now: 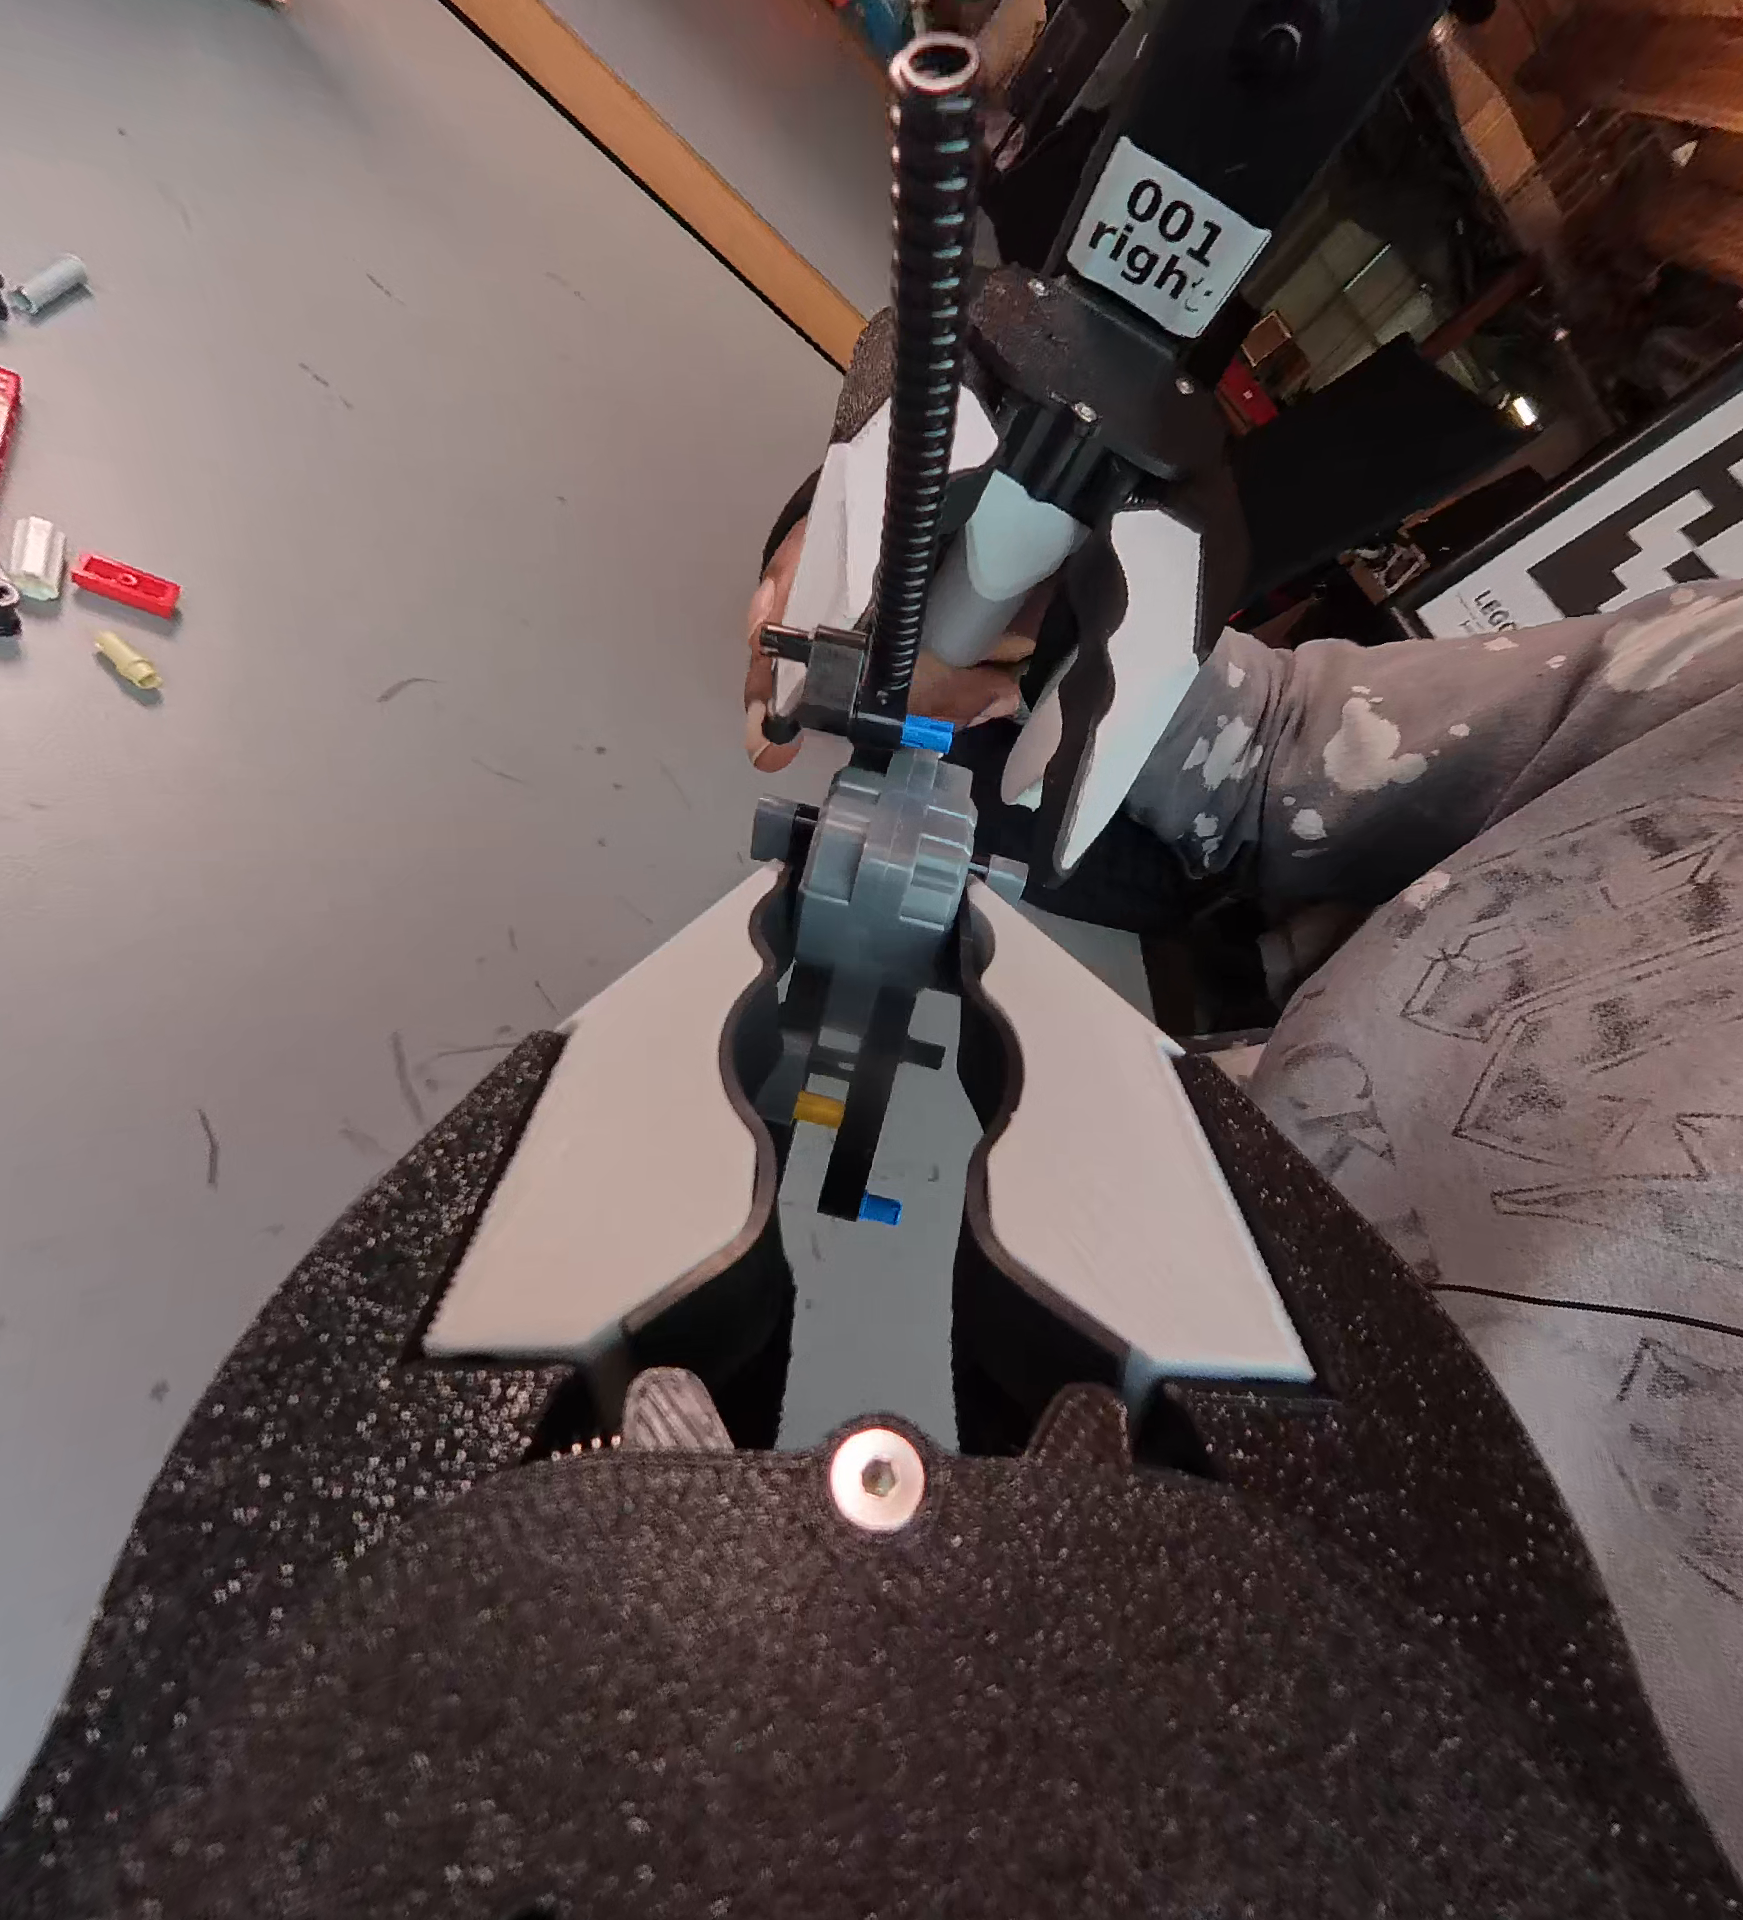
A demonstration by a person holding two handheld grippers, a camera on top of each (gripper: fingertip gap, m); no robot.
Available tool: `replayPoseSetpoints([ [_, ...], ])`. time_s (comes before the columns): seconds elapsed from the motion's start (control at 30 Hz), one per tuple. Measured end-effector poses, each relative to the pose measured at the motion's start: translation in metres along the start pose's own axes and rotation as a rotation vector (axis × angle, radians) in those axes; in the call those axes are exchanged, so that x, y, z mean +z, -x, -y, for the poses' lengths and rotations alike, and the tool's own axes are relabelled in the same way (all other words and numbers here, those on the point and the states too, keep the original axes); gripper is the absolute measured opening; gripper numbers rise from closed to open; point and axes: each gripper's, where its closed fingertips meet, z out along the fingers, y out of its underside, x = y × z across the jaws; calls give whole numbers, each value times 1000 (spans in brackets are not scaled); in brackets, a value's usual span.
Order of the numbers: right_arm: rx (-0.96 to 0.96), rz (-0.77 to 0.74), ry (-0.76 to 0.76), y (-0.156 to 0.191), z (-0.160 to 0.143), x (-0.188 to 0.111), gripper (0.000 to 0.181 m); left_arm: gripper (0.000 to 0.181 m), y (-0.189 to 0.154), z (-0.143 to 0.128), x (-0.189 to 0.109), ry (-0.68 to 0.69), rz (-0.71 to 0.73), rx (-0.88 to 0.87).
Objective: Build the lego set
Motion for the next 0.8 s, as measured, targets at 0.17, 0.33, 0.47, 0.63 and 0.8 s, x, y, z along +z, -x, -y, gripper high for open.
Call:
replayPoseSetpoints([
  [0.17, -172, -75, 37, 4, -2, 0, 44, 28, -2, -3, -1, 32, 59, 269],
  [0.33, -345, -64, -31, 29, 14, -4, 45, 29, -21, 2, -8, -28, 97, 701],
  [0.47, -382, -18, -114, 49, 29, -6, 55, 29, -38, 8, -12, -120, 42, 779],
  [0.63, -357, 52, -243, 67, 46, -11, 53, 30, -58, 13, -16, -215, -64, 770],
  [0.8, -366, 23, -299, 68, 56, -12, 49, 30, -67, 20, -21, -273, -111, 735],
])
